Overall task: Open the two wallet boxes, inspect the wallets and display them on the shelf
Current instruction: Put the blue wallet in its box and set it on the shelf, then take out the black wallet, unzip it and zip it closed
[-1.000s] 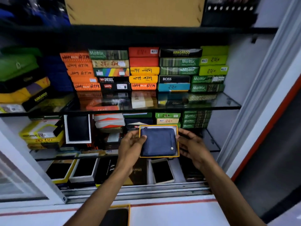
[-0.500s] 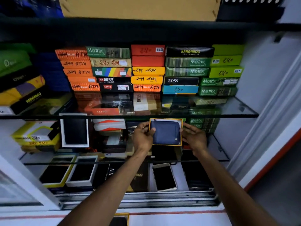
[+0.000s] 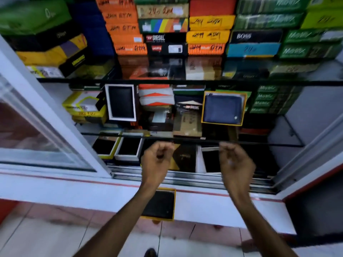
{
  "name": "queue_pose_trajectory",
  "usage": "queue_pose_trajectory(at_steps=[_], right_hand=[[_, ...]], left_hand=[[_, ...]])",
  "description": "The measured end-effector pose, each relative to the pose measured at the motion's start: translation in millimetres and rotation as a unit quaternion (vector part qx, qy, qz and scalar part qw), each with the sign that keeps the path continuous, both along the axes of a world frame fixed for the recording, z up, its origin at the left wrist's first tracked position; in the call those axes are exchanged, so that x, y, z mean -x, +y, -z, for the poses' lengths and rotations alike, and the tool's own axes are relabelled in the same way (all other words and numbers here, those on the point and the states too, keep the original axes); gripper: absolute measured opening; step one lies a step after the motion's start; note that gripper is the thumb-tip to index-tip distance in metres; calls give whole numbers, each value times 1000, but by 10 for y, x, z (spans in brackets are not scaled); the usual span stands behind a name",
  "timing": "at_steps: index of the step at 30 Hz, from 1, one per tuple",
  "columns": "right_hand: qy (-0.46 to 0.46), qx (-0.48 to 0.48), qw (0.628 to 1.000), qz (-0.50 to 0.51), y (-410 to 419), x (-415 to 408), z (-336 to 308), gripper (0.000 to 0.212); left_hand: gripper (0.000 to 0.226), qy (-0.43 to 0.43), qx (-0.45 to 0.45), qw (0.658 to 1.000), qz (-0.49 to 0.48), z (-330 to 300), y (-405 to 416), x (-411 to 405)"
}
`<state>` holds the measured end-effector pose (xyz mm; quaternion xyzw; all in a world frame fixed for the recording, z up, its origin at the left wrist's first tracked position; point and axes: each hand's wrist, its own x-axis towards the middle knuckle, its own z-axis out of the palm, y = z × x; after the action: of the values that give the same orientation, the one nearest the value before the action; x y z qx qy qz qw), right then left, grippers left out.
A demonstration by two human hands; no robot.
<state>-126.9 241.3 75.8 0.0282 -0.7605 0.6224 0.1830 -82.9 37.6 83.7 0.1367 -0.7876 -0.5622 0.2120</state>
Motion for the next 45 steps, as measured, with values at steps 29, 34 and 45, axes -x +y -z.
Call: queue_pose_trajectory(at_steps=[29, 34, 45], right_hand=[[-378, -236, 876, -185, -978, -500, 1254, 48], [-382, -155, 889, -197, -950, -486, 1214, 47], [-337, 34, 897, -283, -639, -331, 746, 32]], left_hand=[[34, -388, -83, 916, -50, 998, -357, -808], [35, -388, -96, 915, -55, 1066, -355, -773], [30, -283, -123, 950, 57, 673, -504, -654]])
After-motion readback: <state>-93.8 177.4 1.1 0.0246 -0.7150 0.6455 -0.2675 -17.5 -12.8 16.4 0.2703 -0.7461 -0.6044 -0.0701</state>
